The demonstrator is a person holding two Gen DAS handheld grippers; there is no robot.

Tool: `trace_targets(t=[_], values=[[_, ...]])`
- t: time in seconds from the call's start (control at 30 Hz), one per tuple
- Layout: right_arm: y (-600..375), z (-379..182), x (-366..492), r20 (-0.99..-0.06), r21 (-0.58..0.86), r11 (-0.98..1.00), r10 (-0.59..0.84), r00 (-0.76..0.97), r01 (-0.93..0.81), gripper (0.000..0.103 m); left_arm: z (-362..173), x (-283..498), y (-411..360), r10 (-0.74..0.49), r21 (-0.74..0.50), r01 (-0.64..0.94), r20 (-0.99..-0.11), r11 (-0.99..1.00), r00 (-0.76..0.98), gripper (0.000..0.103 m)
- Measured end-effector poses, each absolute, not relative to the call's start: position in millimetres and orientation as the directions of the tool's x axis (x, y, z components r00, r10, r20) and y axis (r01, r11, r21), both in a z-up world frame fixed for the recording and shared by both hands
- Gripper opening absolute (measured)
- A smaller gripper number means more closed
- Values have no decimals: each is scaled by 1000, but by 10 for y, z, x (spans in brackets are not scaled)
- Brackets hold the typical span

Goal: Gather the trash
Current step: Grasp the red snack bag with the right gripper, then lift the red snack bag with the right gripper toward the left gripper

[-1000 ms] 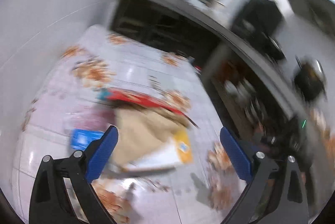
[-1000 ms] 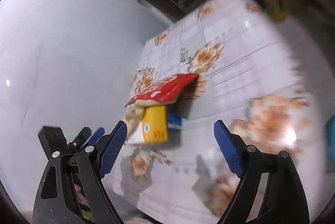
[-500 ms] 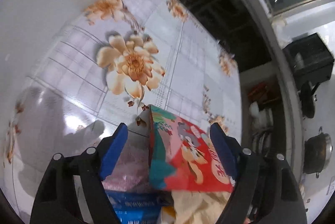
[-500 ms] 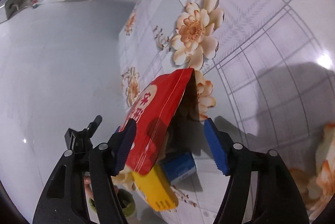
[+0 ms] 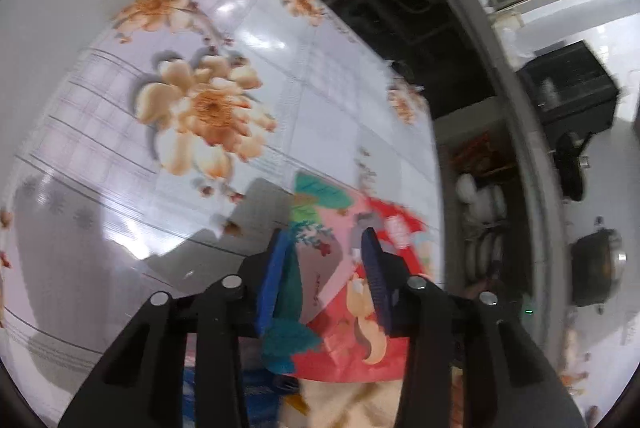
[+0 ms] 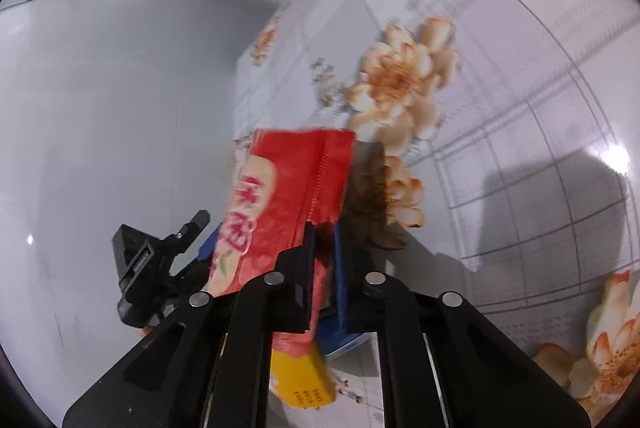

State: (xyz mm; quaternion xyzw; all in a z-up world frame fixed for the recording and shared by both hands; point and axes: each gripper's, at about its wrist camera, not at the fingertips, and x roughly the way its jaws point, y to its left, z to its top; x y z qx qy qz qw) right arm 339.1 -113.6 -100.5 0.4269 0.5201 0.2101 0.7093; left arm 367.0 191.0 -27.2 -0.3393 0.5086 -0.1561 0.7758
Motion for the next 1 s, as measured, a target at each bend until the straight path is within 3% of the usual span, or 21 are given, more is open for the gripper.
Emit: trace_targets(t=[0.27,0.53,0.73,0.83,0.9,1.0], values=[[-1145,-604,3237,-528,821,570,738,419,31,2,200,3427,1666,-655,-723,49,-593,690,469,33],[-1442,-293,2664,-498,817,575,736,459,-35,2,610,2829,1122,-767,-725,284,-513,627,386,32],[-1753,-412,2078,-581,760,650,666,468,17,4,454,2333,631,-814,-723,374,-530,580,237,32],[-1858,-609,1906,-562,798,596,682,468,90,12,359,2203,547,-795,-700,380,-556,605,241,32],[-1893,-746,1835,-501,853,504,723,476,134,44,337,2182,576,-782,-696,357,-560,623,272,32],[-1821,-1022,1831,-360,933,303,781,510,195,56,335,2182,682,-749,-677,324,-572,661,335,32]])
